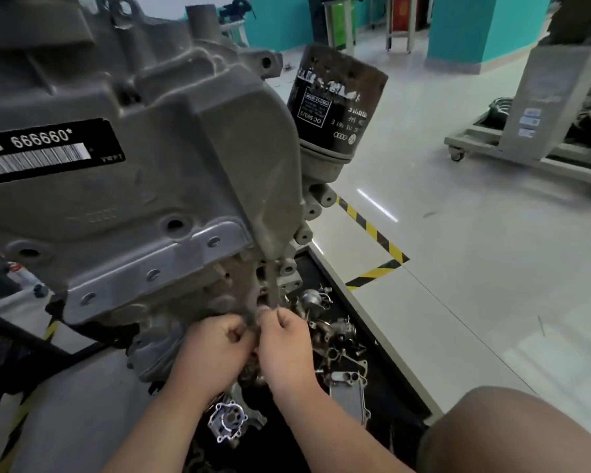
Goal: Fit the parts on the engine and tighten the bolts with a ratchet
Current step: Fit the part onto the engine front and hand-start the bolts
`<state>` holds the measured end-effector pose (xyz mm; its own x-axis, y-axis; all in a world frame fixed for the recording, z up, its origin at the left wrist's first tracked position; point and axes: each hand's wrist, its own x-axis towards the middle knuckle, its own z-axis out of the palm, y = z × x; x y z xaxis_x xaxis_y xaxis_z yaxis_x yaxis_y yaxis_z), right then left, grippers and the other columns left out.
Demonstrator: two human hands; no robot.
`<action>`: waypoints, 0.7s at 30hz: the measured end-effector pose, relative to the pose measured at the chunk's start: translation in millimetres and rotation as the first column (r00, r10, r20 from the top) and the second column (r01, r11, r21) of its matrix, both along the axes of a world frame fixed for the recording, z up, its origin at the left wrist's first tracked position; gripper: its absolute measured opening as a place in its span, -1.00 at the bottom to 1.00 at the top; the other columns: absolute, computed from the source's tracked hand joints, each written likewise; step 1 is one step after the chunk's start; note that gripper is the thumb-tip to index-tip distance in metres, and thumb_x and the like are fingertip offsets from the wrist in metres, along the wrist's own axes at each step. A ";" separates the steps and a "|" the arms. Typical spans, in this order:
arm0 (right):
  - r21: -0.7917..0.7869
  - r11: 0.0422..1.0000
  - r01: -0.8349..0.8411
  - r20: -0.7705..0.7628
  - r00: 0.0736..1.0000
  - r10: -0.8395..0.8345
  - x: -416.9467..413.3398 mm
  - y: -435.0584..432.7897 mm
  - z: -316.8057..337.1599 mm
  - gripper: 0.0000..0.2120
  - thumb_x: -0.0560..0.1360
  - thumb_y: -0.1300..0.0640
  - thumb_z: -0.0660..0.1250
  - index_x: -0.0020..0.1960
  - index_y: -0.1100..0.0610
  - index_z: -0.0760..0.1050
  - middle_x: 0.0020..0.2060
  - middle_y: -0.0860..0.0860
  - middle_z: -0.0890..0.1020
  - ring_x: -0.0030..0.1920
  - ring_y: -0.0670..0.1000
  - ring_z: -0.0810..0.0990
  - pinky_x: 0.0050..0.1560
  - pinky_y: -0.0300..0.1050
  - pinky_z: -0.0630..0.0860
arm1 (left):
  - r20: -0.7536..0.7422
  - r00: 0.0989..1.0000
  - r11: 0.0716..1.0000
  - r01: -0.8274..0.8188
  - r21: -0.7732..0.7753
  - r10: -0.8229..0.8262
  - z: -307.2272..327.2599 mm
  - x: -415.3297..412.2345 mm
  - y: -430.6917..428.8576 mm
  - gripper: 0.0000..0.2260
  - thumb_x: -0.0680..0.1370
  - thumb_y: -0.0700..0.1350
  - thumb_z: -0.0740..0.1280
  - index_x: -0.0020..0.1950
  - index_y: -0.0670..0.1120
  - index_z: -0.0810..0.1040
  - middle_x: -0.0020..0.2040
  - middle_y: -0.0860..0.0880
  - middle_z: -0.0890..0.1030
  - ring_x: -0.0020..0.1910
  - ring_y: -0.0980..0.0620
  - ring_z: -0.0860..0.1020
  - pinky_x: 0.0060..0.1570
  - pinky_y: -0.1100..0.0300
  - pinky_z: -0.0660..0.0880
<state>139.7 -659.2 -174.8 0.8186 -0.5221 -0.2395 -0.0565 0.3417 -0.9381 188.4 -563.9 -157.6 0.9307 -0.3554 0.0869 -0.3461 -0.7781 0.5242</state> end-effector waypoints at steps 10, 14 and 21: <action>0.311 0.948 0.075 -0.548 0.829 0.114 2.5 -9.5 -103.8 -0.62 0.66 0.11 0.06 0.30 0.34 0.44 0.17 0.28 0.55 0.08 0.18 0.57 0.17 0.01 0.50 | 0.027 0.995 0.995 -0.099 -0.007 0.099 -10.8 1.3 1.4 -0.57 0.53 0.11 0.28 -0.38 -0.19 0.51 -0.48 -0.09 0.53 -0.45 0.01 0.51 -0.41 0.08 0.44; 0.703 0.708 0.066 -0.324 0.916 0.237 40.6 10.2 -118.3 -0.31 0.56 -0.33 0.08 0.39 0.21 0.42 0.29 0.21 0.53 0.28 0.22 0.51 0.34 0.12 0.42 | 0.024 0.980 0.979 -0.197 -0.056 0.199 -8.1 0.8 -7.6 -0.71 0.53 0.04 0.34 -0.36 -0.01 0.60 -0.52 0.04 0.55 -0.48 0.09 0.51 -0.37 0.09 0.43; 0.731 0.639 0.237 -0.320 0.947 0.014 83.9 28.5 -108.3 -0.39 0.48 -0.34 0.24 0.32 0.08 0.38 -0.04 0.02 0.59 -0.01 0.10 0.62 0.21 0.13 0.54 | 0.006 0.957 0.957 -0.289 -0.006 0.289 3.5 -7.5 -21.7 -0.64 0.52 0.01 0.34 -0.44 0.38 0.55 -0.48 0.25 0.57 -0.42 0.21 0.51 -0.37 0.25 0.38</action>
